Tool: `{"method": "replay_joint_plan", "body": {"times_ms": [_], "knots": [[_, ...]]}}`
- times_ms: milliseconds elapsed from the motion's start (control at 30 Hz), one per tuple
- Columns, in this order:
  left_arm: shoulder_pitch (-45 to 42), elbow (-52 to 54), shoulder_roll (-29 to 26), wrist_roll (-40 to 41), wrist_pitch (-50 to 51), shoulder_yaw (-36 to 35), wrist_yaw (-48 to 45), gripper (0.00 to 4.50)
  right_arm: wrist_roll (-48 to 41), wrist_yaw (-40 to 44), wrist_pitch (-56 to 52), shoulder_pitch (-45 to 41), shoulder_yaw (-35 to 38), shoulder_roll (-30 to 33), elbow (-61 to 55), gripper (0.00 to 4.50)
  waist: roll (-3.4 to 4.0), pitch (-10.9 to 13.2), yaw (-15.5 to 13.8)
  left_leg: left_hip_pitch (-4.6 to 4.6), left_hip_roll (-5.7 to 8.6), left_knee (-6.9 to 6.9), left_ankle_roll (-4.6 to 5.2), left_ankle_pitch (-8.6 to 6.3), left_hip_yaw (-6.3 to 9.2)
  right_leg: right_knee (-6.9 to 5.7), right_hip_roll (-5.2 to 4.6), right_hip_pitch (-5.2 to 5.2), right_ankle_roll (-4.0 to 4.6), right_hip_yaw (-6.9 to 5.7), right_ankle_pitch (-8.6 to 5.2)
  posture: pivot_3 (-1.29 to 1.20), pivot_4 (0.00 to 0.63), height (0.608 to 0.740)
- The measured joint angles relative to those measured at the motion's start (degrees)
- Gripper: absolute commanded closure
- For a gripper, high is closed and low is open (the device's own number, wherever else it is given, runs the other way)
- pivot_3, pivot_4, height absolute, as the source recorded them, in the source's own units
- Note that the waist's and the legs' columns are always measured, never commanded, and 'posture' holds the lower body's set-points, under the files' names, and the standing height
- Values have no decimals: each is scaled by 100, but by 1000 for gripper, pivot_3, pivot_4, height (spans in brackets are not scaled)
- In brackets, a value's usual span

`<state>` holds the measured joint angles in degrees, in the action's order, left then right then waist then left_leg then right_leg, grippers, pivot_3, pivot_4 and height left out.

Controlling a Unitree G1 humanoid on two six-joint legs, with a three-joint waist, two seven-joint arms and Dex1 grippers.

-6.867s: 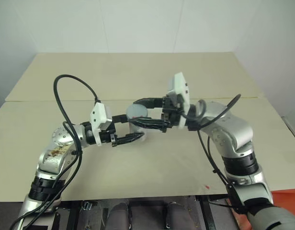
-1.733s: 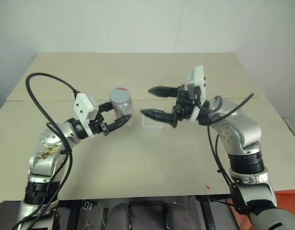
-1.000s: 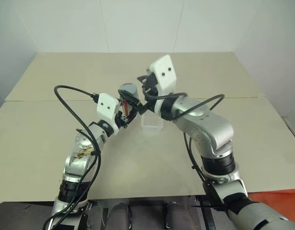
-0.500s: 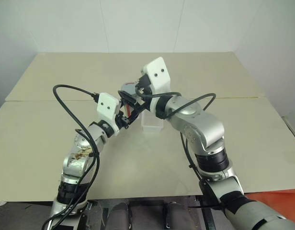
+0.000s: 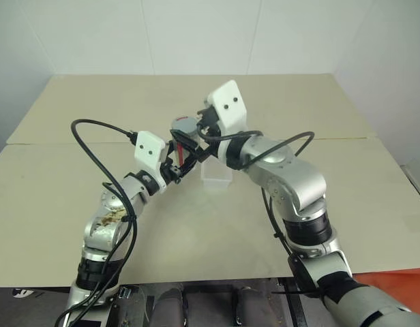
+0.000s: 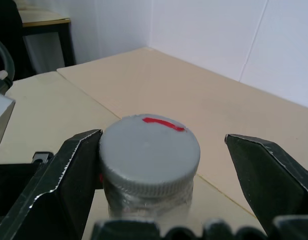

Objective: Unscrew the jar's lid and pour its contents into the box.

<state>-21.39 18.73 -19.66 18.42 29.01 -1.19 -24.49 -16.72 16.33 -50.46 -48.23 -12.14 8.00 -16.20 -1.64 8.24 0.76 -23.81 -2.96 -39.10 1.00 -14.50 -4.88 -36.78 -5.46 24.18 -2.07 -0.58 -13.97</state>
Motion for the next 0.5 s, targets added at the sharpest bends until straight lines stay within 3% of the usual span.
{"method": "replay_joint_plan", "body": {"times_ms": [500], "knots": [[110, 67, -171, 195, 1, -184, -32, 1734, -31, 275, 1, 251, 5, 256, -312, 52, 0, 0, -2, 0, 0, 1, 0, 0, 1, 2, 0, 0, 0, 0, 0, 0, 150, 740]]}}
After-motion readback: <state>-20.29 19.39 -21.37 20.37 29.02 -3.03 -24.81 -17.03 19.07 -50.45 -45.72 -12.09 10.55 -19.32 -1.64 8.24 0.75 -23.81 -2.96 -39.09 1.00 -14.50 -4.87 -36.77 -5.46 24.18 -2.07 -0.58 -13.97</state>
